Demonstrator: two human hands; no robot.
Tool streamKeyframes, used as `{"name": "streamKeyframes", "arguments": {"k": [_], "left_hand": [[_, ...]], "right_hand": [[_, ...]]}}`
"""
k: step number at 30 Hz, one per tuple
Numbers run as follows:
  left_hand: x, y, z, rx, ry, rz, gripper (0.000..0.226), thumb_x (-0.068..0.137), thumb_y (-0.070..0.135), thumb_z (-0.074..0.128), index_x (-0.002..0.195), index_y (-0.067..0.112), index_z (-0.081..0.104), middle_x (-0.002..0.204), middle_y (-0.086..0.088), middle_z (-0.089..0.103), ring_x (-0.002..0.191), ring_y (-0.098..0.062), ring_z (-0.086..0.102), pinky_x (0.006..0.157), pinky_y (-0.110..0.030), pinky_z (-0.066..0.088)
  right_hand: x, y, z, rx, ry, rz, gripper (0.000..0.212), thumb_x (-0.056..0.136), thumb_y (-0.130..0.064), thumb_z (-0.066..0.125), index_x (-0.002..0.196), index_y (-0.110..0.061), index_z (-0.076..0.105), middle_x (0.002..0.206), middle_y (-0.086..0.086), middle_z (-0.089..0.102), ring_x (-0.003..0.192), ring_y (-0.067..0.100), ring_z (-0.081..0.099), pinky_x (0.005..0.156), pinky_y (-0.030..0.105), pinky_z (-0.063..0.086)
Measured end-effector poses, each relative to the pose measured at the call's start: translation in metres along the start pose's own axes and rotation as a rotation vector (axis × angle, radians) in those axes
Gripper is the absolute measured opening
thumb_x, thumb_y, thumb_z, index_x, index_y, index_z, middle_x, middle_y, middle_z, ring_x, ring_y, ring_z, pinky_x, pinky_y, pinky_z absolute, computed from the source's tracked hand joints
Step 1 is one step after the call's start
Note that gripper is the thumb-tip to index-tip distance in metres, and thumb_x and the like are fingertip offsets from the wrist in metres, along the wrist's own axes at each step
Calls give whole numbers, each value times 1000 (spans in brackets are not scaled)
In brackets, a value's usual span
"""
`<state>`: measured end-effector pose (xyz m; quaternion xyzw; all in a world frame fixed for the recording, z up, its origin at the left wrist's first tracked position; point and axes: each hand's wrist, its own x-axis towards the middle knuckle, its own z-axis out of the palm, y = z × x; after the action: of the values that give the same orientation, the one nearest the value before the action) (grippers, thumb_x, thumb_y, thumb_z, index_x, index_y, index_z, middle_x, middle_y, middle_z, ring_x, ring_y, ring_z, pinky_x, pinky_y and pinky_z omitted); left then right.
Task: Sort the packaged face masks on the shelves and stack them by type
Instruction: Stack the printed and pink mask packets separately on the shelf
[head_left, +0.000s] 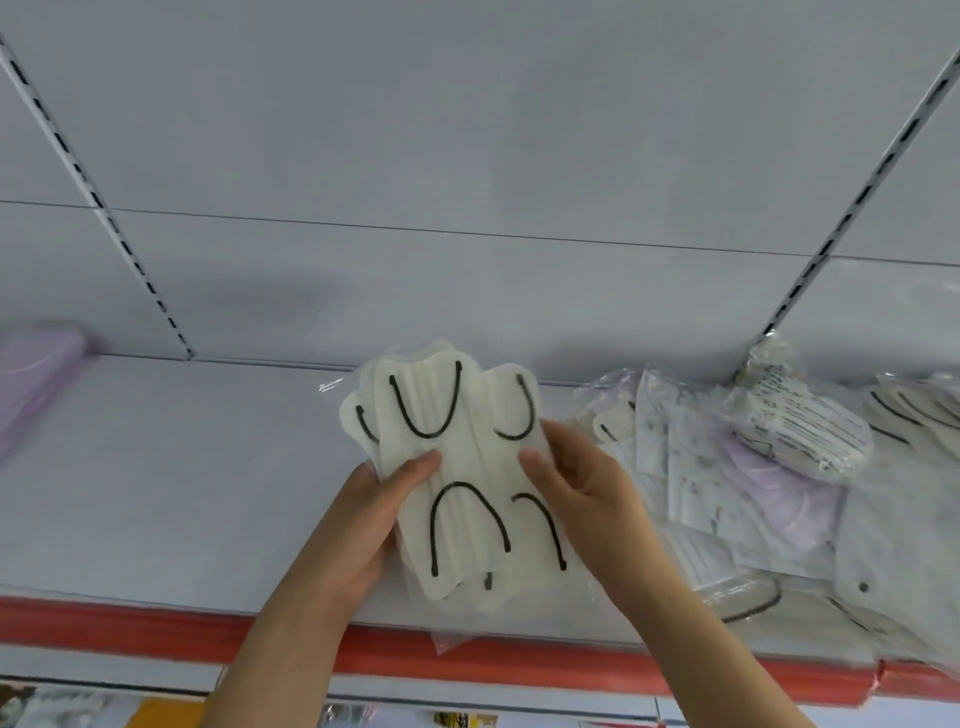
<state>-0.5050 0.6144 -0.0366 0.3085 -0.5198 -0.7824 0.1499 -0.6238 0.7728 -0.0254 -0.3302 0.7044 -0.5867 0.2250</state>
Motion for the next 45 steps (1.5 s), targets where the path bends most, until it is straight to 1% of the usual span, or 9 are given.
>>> {"name": "streamKeyframes", "arguments": {"k": [4, 7, 10, 18, 21, 27, 31, 40, 45], "left_hand": [[3, 0, 5, 3, 54, -2, 34, 88, 19, 71, 121, 11, 69, 110, -10, 77, 102, -27, 75, 95, -47, 54], [6, 2, 0, -17, 126, 25, 29, 89, 16, 70, 118, 13, 70, 109, -7, 78, 99, -24, 75, 94, -45, 55], [5, 1, 1, -25, 118, 30, 32, 89, 16, 71, 121, 14, 70, 111, -6, 78, 102, -25, 74, 94, -45, 54], [7, 0, 10, 10, 110, 23, 24, 92, 17, 70, 116, 15, 71, 105, -5, 79, 97, -22, 76, 90, -42, 56], [5, 4, 6, -28, 36, 18, 21, 95, 18, 66, 115, 14, 71, 105, -5, 79, 95, -21, 76, 86, -40, 56], [3, -10, 20, -187, -140, -218, 12, 87, 27, 68, 91, 25, 79, 79, -16, 67, 66, -21, 65, 67, -28, 59], [6, 5, 12, -225, -123, -104, 52, 101, 56, 43, 125, 19, 69, 119, -11, 75, 111, -29, 71, 94, -47, 53], [21, 1, 11, -107, 237, 76, 19, 97, 16, 65, 114, 21, 70, 107, -2, 78, 96, -22, 75, 73, -35, 57], [14, 11, 5, -118, 296, 151, 27, 97, 19, 65, 124, 22, 67, 113, 1, 77, 101, -20, 74, 70, -35, 58]], "right_hand": [[11, -4, -8, -477, 65, -120, 43, 99, -50, 42, 130, -29, 63, 131, -17, 61, 120, 1, 57, 98, 20, 47], [58, 9, -58, -957, 295, 73, 45, 95, -49, 57, 127, -17, 61, 126, 2, 61, 116, 23, 57, 92, 36, 47], [83, 25, -83, -1356, 131, 315, 43, 88, -57, 61, 106, -18, 66, 113, 6, 66, 114, 28, 55, 93, 35, 38], [67, 15, -73, -977, 358, -143, 22, 95, -39, 61, 102, -28, 78, 143, -3, 55, 136, 25, 37, 106, 40, 28], [46, -27, -52, -872, 391, -521, 27, 94, -40, 55, 99, -26, 78, 124, 0, 61, 107, 24, 49, 81, 45, 49], [1, -20, 3, -987, -122, -944, 39, 93, -3, 44, 109, -19, 76, 111, 3, 67, 103, 21, 59, 73, 28, 48], [9, 20, -11, -795, -209, -738, 35, 89, 4, 55, 107, -17, 76, 127, -1, 64, 125, 16, 53, 85, 37, 55], [-26, 50, -48, -1014, -160, -238, 76, 81, -75, 42, 146, -36, 38, 151, -18, 33, 141, 8, 27, 115, 34, 34], [-2, 66, -57, -1154, 108, -160, 58, 87, -53, 62, 134, -20, 58, 150, 5, 47, 140, 29, 37, 113, 47, 33]]}}
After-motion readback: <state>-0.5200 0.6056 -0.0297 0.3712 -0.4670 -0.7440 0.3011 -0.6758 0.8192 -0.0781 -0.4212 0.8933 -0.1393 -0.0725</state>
